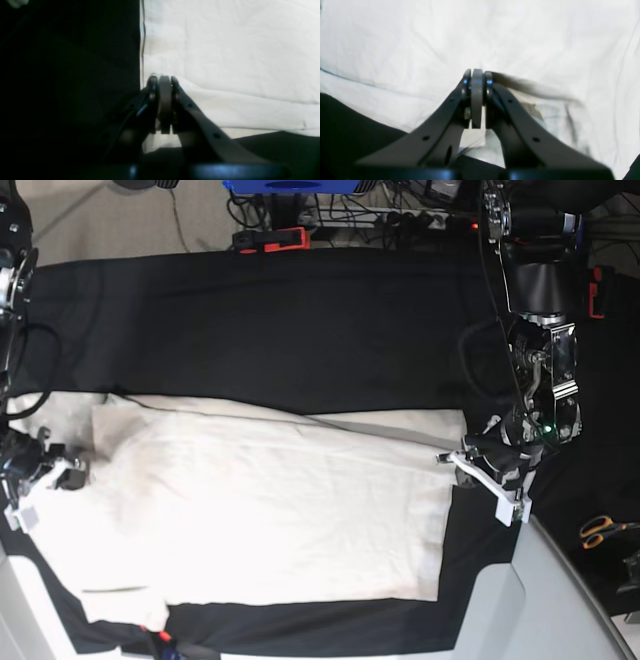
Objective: Fold the T-shirt properly
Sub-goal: 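Fold the lifted side edge over onto the shirt body with both grippers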
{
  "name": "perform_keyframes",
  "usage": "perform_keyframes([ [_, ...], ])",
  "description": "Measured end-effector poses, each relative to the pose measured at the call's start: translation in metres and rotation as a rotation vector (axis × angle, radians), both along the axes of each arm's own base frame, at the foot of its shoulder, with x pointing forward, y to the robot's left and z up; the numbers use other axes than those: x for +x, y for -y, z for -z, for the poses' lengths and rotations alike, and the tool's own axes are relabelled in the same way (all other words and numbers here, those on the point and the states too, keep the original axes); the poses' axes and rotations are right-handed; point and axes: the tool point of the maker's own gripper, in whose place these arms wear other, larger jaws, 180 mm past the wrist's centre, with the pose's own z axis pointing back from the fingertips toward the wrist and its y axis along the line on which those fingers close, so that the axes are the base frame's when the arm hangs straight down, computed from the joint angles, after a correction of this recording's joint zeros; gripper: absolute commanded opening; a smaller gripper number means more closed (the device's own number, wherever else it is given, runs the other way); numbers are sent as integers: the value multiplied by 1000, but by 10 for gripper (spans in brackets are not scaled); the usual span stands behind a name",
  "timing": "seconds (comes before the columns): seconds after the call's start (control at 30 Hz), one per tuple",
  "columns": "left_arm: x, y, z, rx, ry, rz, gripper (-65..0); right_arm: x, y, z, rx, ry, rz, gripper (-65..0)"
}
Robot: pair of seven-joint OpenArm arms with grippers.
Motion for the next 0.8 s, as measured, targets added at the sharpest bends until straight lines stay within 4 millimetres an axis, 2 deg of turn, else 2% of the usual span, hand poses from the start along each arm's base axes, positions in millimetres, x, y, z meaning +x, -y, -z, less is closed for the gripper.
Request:
perform_keyframes([
  [0.07, 1, 0, -1, 0, 2, -1, -650, 6, 0, -5, 7, 36, 11, -528],
  [0.1, 1, 0, -1, 1, 3, 0, -615, 9, 1, -8, 12, 56, 19, -474],
  [0.17, 5, -1, -5, 6, 17, -2, -439, 11, 1, -11, 19, 71, 24, -344],
  [0.23, 17, -6, -19, 3, 90, -22, -262, 11, 0, -12, 16, 73, 20, -221],
  [0.27, 23, -8, -26, 7, 119, -28, -176, 12, 0, -15, 4, 80, 12, -185],
  [0.3, 25, -11, -31, 11, 135, -29, -115, 15, 0, -21, -4, 97, 8, -176],
  [0.37, 27, -14, -42, 25, 163, -23, -33, 23, 9, -43, 4, 177, 48, -177],
  [0.43, 28, -16, -57, 48, 196, -18, -26, 23, 27, -68, 15, 267, 119, -177],
  [0.47, 28, -15, -70, 56, 233, -12, -26, 17, 38, -73, 13, 276, 156, -177],
  [0.53, 21, -18, -96, 47, 326, -25, -28, -8, 64, -72, 0, 231, 240, -177],
  [0.57, 12, -18, -99, 54, 340, -28, -30, -25, 73, -66, 4, 191, 286, -177],
  [0.6, 0, -18, -93, 63, 327, -25, -43, -44, 83, -58, 9, 152, 338, -177],
  [0.67, -33, -20, -64, 86, 234, -15, -114, -83, 97, -39, 45, 82, 491, -177],
  [0.7, -49, -20, -48, 95, 176, -6, -174, -98, 96, -28, 66, 60, 543, -177],
  [0.73, -61, -21, -41, 102, 149, -7, -234, -108, 91, -19, 87, 43, 567, -177],
  [0.8, -71, -21, -35, 102, 136, -4, -369, -121, 77, -1, 127, -6, 581, -177],
])
